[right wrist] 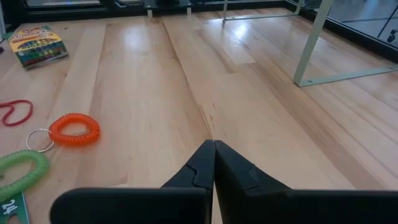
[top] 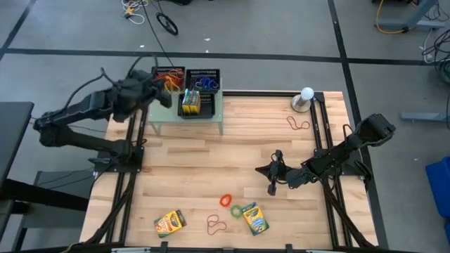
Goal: Pick & Place Office Desk Supplies
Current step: Put the yellow rubber band into the top left black bin on the shelf
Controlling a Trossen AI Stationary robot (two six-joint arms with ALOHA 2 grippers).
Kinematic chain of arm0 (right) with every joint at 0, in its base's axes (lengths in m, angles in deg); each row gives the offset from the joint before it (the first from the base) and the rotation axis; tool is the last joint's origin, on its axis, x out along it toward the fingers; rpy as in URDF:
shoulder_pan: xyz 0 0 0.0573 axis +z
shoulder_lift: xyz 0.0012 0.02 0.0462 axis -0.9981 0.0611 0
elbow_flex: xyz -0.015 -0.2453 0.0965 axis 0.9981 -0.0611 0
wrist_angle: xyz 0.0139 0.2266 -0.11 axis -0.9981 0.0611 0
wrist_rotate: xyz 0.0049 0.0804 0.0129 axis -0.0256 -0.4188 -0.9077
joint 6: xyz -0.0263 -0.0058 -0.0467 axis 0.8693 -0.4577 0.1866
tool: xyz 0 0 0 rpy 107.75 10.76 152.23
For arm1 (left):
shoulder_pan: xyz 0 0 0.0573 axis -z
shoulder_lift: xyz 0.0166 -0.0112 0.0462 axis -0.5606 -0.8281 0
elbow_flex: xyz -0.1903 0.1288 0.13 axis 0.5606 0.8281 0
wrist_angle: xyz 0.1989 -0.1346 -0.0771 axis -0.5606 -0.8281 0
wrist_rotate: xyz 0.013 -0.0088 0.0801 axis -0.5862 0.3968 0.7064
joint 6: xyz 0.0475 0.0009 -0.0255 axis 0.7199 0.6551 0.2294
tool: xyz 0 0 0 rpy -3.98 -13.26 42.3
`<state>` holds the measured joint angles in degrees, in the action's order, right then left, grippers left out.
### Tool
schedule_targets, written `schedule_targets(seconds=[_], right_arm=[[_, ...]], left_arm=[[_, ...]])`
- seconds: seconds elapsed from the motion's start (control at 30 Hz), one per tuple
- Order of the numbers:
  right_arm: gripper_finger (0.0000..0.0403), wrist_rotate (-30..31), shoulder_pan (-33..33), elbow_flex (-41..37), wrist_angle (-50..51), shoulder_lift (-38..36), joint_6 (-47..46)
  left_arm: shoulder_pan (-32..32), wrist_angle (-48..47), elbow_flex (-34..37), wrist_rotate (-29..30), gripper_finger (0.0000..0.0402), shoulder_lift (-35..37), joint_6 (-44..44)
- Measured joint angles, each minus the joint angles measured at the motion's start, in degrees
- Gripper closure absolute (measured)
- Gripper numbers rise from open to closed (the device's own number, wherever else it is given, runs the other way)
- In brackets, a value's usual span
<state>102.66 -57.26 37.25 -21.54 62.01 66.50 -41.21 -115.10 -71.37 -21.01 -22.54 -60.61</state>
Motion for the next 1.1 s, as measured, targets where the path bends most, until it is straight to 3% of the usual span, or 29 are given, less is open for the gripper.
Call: schedule_targets(seconds=[0.27, 0.57, 0.87, 1.1], right_arm=[[0.0392, 0.00, 0.00, 0.00, 0.04, 0.00, 0.12], [0.0392, 0.02, 0.00, 0.00, 0.07, 0.00, 0.22], [0.0392, 0.02, 0.00, 0.00, 0.07, 0.00, 0.66], [0.0392, 0.02, -0.02, 0.00, 0.07, 0.00, 0.94]], left_arm=[[-17.56, -1.67, -0.02, -10.47, 0.0397, -1.33, 1.22], [-32.95, -1.66, -0.02, -15.90, 0.0397, -4.97, 3.56], [-43.42, -0.42, -0.02, -22.65, 0.0397, -10.55, 4.76], [-46.29, -0.01, -0.02, -24.05, 0.0397, -15.95, 5.30]])
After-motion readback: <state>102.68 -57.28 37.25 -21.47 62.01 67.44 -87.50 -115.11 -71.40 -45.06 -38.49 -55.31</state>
